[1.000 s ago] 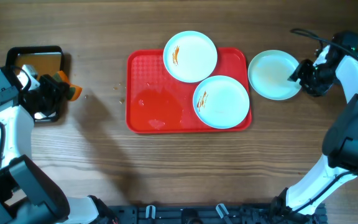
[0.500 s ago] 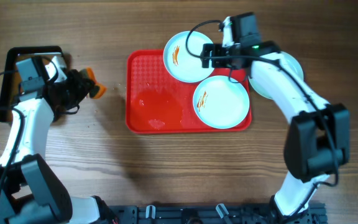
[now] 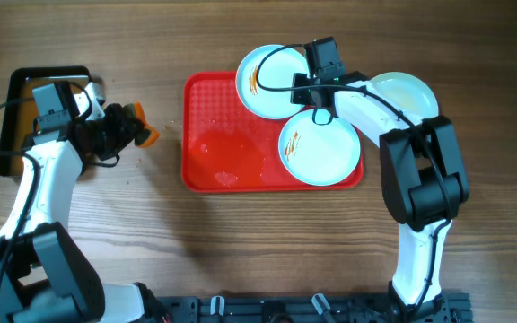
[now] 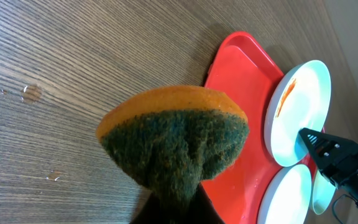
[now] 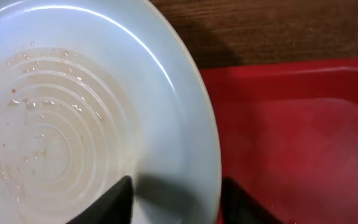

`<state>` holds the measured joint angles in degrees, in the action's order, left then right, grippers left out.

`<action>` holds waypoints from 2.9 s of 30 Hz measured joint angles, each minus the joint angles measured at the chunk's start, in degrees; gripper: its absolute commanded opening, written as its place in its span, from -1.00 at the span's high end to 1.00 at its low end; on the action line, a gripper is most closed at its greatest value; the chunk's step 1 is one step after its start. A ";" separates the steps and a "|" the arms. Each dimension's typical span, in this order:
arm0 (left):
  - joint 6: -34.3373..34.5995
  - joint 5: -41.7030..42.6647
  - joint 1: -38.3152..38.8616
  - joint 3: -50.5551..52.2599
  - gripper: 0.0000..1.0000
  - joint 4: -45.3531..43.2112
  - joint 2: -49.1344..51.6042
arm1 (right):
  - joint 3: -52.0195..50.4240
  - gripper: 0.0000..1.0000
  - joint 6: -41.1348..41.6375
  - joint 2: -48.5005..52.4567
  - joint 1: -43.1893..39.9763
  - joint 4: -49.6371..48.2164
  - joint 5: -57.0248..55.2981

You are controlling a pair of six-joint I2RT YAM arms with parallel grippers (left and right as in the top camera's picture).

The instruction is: Clean dirty plates on tray and stack at the side

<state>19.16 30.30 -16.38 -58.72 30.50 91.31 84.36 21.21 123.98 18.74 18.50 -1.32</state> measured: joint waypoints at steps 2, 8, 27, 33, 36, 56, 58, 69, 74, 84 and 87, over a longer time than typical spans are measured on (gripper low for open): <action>0.00 -0.02 0.00 0.00 0.92 0.11 0.00 | 0.00 0.38 0.22 0.00 0.13 0.20 0.46; 0.00 -0.04 2.03 0.00 0.92 0.61 0.00 | 0.00 0.78 0.42 0.00 3.63 0.74 5.46; 0.07 -1.57 14.58 0.00 0.92 0.28 0.00 | 1.36 0.42 4.52 -0.46 10.05 13.86 14.80; 5.90 -11.93 19.39 0.02 0.92 0.33 0.00 | 1.29 -0.44 -0.79 -0.79 10.10 12.74 15.41; 7.13 -13.79 20.22 0.02 0.92 0.33 0.00 | 1.14 -0.83 -4.26 -0.98 10.10 7.96 13.73; 8.22 -14.71 20.83 0.04 0.92 0.81 0.00 | 1.29 0.80 -13.14 0.94 9.88 6.01 11.72; 8.68 -14.84 21.49 0.07 0.92 0.79 0.00 | 1.55 0.91 -11.28 0.85 9.88 7.65 11.80; 13.14 -15.13 26.99 0.07 0.92 -6.05 5.38 | 2.03 0.91 10.51 -0.46 9.73 18.80 14.84; 15.91 -15.50 29.81 0.17 0.92 -9.33 10.05 | 2.03 0.91 18.86 -0.46 9.73 19.21 16.11; 12.55 -15.50 32.52 0.26 0.92 -17.86 12.98 | 1.97 0.91 22.08 -0.46 10.01 19.17 15.82; 6.32 -15.50 32.52 0.26 0.92 -17.84 13.00 | 1.97 0.92 20.52 -0.46 10.01 18.86 15.82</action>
<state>25.47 14.81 16.14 -58.46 12.67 104.31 86.32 41.74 123.52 28.75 37.36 14.50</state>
